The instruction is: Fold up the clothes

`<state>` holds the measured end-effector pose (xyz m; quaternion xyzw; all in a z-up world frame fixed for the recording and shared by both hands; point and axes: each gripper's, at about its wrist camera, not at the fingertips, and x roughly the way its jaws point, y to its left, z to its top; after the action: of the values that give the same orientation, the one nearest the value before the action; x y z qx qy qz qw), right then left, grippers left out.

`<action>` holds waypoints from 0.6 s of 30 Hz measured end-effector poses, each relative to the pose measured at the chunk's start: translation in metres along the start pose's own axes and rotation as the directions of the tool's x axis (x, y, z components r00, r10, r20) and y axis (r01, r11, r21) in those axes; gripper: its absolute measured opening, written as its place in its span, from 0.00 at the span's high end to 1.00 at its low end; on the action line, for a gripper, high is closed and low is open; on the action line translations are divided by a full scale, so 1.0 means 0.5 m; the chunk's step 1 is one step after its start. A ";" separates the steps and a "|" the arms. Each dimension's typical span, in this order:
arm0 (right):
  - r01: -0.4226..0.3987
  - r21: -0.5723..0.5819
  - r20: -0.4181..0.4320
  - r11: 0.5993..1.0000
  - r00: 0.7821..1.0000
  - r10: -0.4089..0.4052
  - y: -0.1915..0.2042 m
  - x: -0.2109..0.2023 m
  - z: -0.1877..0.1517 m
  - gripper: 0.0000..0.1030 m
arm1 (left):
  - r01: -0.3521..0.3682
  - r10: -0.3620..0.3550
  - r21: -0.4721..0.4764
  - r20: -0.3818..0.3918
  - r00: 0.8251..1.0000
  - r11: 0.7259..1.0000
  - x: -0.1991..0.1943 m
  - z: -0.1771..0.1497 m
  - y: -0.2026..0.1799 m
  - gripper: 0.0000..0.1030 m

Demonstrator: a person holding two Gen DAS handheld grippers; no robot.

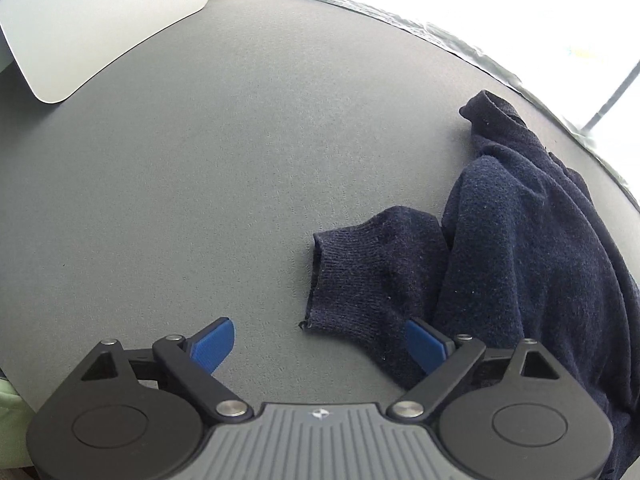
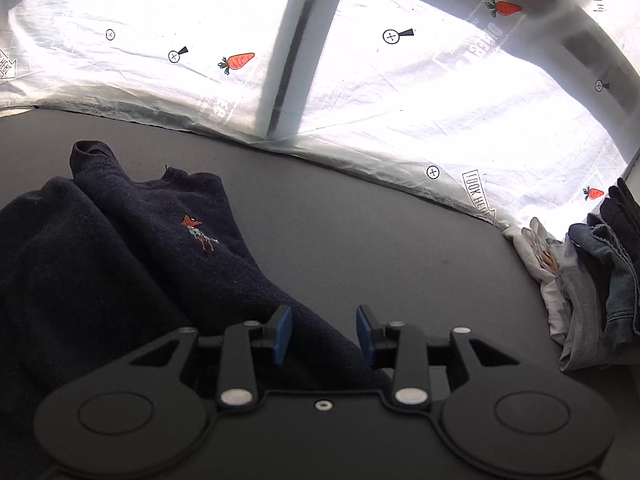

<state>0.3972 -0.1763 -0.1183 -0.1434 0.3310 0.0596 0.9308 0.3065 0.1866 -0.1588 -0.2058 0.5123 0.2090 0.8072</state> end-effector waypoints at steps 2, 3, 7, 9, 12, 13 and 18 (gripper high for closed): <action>-0.107 -0.022 0.007 0.994 0.994 0.107 0.056 0.000 0.031 0.63 | 0.026 -0.025 0.010 -0.017 1.000 1.000 0.018 0.009 0.000 0.15; -0.163 -0.039 0.012 0.986 0.986 0.164 0.087 -0.001 0.044 0.63 | 0.026 -0.026 0.005 -0.022 0.999 1.000 0.023 0.013 0.003 0.15; -0.402 -0.071 -0.014 0.913 0.916 0.402 0.223 0.008 0.094 0.61 | 0.004 -0.005 -0.033 -0.027 1.000 0.999 0.038 0.034 0.037 0.15; -0.508 -0.090 -0.065 0.856 0.861 0.504 0.305 0.017 0.111 0.54 | -0.009 0.007 -0.065 -0.030 1.000 0.998 0.045 0.044 0.064 0.15; -0.491 -0.199 -0.196 0.848 0.868 0.457 0.427 0.046 0.105 0.51 | -0.032 0.028 -0.116 -0.031 0.999 0.993 0.047 0.056 0.104 0.15; -0.463 -0.233 -0.229 0.855 0.881 0.414 0.457 0.058 0.096 0.50 | -0.043 0.039 -0.130 -0.031 0.999 0.991 0.046 0.058 0.118 0.15; -0.469 -0.306 -0.199 0.829 0.883 0.426 0.473 0.058 0.086 0.93 | -0.084 0.079 -0.160 -0.032 0.996 0.984 0.043 0.067 0.150 0.15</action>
<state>0.3966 0.0624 -0.1586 -0.2261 0.3961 0.3241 0.8288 0.2985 0.2699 -0.1740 -0.2521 0.5120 0.2800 0.7719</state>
